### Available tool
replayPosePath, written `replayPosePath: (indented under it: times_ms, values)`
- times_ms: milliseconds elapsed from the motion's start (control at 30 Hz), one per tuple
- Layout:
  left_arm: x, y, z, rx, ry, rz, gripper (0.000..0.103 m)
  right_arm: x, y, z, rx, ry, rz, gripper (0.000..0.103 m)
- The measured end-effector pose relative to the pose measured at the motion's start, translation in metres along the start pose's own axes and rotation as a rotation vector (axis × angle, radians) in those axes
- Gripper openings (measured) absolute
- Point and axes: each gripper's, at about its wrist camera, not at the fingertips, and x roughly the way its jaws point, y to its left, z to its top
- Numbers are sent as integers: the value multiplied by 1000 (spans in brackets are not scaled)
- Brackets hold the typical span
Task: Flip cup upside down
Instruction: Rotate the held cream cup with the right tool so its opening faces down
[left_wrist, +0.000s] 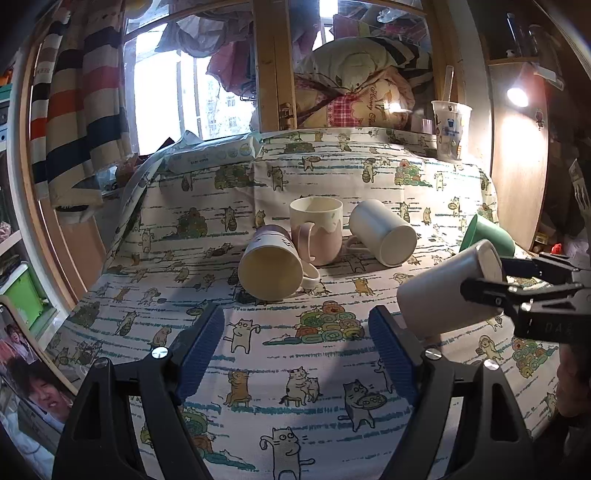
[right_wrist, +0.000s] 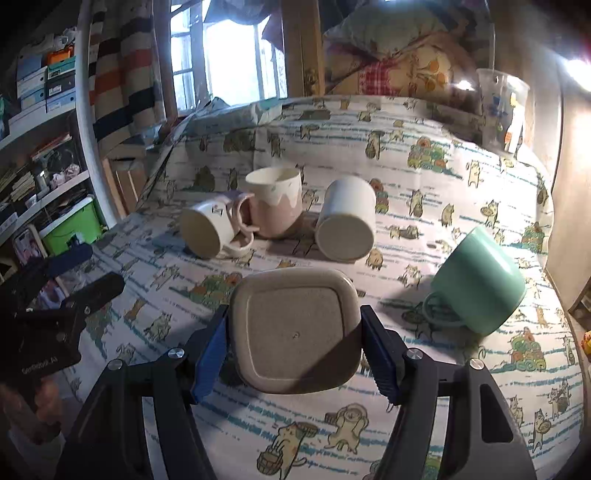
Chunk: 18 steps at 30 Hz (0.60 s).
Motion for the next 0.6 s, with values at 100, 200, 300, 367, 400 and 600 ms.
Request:
replayPosePath:
  times_ms: [100,200,300,367,400,600]
  values:
    - [0,3,0,-9,0,9,80,0,-3,7,21,-18,14,69]
    - [3,7,-1,-21,3,13,80,1,-3,13,25,-28,14,69]
    - [6,10,-3,-35,7,13,80,2,-1,17,14,-34,10,69]
    - [10,11,-4,-42,14,8,80,3,1,19,4,-37,8,69]
    - [12,11,-5,-45,18,5,80,3,2,19,1,-36,7,69]
    - [18,10,-7,-46,29,-3,80,15,4,20,-3,-20,8,69]
